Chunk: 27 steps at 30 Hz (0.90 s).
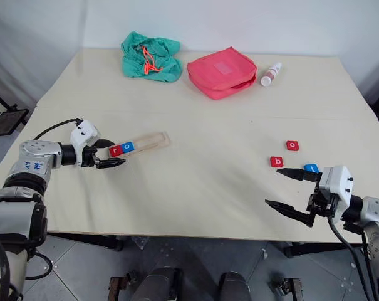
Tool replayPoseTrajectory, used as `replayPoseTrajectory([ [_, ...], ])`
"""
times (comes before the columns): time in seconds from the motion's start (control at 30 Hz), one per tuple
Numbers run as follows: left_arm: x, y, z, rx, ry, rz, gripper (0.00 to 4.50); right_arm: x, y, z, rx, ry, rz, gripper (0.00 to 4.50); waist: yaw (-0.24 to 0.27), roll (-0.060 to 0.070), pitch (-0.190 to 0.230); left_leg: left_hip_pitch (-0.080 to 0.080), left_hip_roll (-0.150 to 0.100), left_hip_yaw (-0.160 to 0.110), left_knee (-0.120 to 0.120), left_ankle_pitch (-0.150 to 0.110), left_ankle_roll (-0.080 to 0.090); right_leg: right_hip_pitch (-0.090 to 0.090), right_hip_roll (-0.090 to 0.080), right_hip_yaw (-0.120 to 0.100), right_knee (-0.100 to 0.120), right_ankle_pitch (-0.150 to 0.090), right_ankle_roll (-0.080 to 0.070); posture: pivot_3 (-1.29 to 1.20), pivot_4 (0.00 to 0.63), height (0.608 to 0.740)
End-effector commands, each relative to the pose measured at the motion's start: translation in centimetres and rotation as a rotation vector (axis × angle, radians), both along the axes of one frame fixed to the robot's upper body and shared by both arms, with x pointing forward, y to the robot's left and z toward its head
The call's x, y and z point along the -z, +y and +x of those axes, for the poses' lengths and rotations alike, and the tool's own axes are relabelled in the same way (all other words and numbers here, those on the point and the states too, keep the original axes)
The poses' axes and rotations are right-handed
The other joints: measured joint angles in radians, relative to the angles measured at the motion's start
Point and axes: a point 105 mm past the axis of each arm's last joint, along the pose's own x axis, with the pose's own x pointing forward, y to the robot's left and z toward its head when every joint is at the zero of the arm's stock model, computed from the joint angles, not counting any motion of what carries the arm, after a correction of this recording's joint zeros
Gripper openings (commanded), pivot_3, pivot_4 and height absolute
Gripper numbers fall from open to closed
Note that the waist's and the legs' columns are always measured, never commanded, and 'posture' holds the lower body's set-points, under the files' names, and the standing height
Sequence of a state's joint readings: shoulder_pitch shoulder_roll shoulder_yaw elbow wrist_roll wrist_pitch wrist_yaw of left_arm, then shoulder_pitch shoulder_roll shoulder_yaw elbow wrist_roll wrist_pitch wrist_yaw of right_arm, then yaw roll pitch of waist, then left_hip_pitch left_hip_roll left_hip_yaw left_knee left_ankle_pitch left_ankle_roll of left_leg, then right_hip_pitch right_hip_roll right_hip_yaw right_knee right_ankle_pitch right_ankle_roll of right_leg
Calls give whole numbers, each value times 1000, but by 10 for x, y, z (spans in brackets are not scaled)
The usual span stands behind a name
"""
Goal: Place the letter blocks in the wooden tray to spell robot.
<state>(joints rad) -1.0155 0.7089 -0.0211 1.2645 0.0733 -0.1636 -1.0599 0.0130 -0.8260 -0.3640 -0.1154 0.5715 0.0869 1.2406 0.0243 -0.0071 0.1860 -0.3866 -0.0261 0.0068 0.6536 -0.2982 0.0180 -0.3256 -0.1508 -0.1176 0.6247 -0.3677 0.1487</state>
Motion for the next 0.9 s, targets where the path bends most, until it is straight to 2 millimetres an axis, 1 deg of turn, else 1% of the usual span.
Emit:
replayPoseTrajectory([
  [0.03,16,2,-4,-12,48,29,3500,-13,-1,-1,1,-60,-12,4500,1,0,0,0,0,0,0,0,0,0,0,0,0,0,0,0,150,740],
  [0.2,16,2,-6,6,48,36,3500,-13,0,0,5,-61,-12,4500,1,0,0,0,0,0,1,0,0,0,0,0,1,0,0,0,150,740],
  [0.3,12,0,-7,39,29,23,3500,-14,0,1,4,-61,-11,4500,1,0,0,0,0,0,1,0,0,0,0,0,1,0,0,0,150,740],
  [0.47,2,-17,-13,177,15,-9,3500,-15,1,2,-8,-58,-5,4500,0,0,0,0,0,0,1,0,0,0,0,0,1,0,0,0,150,740],
  [0.57,1,-33,-17,272,12,-15,3500,-13,2,1,-36,-37,-4,4500,2,0,0,-1,0,0,1,0,0,0,0,0,1,0,0,0,150,740],
  [0.67,3,-54,-20,360,-5,-7,3500,-12,1,-2,-74,2,-5,4500,2,0,0,-2,0,-1,2,0,0,0,0,0,1,0,0,0,150,740],
  [0.8,-1,-85,-26,452,-51,-33,3500,-10,-6,-2,-83,26,-25,4500,1,0,0,-2,0,-2,2,0,0,0,0,0,1,0,0,0,150,740],
  [0.9,-6,-109,-32,506,-68,-55,3500,-11,-7,0,-81,23,-27,4500,1,0,0,-3,0,-3,3,0,0,0,0,0,0,0,0,0,150,740],
])
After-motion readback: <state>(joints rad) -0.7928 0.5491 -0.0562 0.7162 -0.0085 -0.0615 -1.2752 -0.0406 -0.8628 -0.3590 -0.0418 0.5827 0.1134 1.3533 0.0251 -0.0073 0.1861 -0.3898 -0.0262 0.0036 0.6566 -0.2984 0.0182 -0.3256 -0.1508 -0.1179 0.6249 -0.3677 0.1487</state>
